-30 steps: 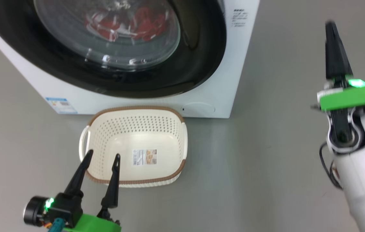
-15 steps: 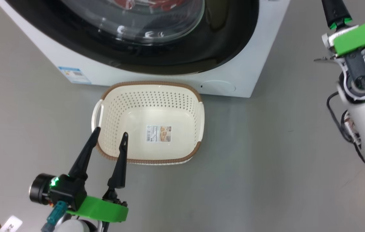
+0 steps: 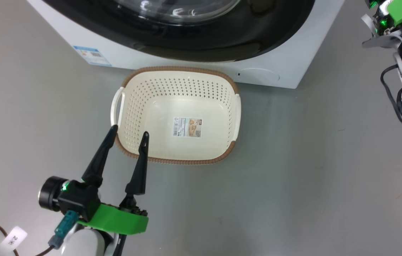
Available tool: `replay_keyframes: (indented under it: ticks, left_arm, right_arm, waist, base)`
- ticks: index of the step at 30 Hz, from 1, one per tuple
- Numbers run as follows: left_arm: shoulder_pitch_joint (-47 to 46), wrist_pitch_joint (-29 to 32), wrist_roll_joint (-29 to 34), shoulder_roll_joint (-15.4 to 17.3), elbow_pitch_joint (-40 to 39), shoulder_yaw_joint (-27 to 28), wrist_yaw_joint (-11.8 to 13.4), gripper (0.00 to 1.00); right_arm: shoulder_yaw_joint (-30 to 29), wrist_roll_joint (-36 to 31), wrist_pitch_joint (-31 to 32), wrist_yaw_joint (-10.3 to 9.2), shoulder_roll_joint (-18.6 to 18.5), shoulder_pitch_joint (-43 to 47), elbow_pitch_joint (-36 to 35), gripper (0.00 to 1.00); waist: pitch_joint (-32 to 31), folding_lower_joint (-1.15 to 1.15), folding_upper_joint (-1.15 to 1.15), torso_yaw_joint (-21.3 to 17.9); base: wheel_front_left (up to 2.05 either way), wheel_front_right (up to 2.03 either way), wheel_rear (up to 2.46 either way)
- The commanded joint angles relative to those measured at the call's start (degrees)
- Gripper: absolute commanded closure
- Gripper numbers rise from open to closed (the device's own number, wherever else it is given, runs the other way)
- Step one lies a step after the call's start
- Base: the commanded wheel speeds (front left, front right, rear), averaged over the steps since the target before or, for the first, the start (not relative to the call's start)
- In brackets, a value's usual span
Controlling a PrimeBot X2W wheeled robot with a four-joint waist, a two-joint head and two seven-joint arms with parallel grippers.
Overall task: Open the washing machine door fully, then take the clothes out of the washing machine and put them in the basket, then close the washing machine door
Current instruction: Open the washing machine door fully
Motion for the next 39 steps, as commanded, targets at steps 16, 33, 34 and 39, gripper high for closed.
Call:
replay_keyframes:
  ticks: [16, 33, 34, 39]
  left_arm:
    - [-3.1, -0.5, -2.2, 0.9, -2.3, -0.5, 1.3, 0.00]
    - [-2.0, -0.5, -2.2, 0.9, -1.5, -1.0, 1.8, 0.00]
    - [-1.7, -0.5, -2.1, 0.9, -1.5, -0.9, 1.8, 0.00]
    - [0.4, -0.5, -1.4, 0.9, -1.4, -0.8, 1.6, 0.00]
  right_arm:
    - [-0.3, 3.1, 12.4, -0.05, 2.1, -8.7, 7.4, 1.00]
    - [1.7, 3.0, 21.9, -0.05, 3.0, -2.6, 4.4, 1.00]
    - [2.0, 3.0, 22.5, -0.05, 3.1, -1.8, 3.9, 1.00]
    - [3.2, 2.5, 25.2, -0.05, 3.4, 2.9, -0.2, 1.00]
  waist:
    - [4.2, 0.00, 0.00, 2.6]
    - [0.4, 0.00, 0.00, 2.5]
    - [0.0, 0.00, 0.00, 2.4]
    - [-2.6, 0.00, 0.00, 2.0]
  base:
    - [0.00, 0.00, 0.00]
    - [0.00, 0.00, 0.00]
    - [0.00, 0.00, 0.00]
    - [0.00, 0.00, 0.00]
